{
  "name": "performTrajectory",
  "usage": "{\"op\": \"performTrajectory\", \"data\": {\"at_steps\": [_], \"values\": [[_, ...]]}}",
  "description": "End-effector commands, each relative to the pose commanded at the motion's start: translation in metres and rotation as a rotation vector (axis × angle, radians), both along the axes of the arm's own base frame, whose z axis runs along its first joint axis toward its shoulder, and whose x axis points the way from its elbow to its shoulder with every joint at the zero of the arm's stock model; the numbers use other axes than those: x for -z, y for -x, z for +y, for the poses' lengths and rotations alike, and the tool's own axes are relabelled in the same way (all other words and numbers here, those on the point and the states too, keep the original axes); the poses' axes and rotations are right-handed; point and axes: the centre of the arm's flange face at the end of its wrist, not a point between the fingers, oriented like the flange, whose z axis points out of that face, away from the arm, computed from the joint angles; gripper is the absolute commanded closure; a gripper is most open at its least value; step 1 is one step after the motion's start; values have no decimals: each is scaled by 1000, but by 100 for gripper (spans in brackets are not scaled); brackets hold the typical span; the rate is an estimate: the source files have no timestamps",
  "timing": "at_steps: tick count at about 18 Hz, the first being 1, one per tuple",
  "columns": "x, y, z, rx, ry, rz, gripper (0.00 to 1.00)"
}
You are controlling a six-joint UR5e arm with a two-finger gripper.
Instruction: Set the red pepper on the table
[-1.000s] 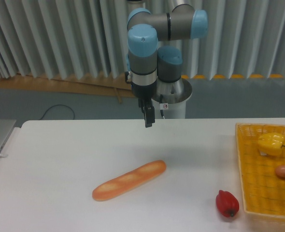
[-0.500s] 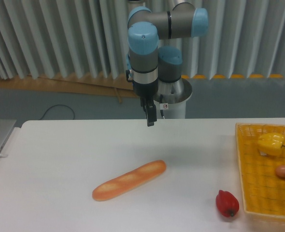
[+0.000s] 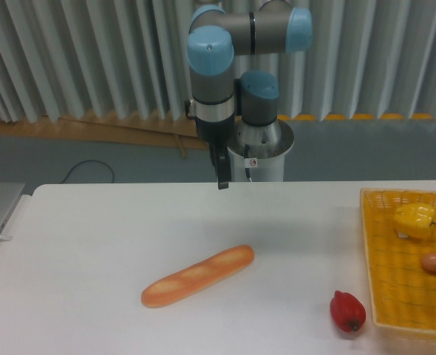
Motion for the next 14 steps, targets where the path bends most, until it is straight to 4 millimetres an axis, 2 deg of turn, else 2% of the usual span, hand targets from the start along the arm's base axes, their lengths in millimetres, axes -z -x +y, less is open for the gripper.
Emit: {"op": "performTrajectory", "data": {"at_steps": [4,14], "values": [[-7,-8,-7,5,6,-2,0],[-1,-8,-7,0,16,-9,0]]}}
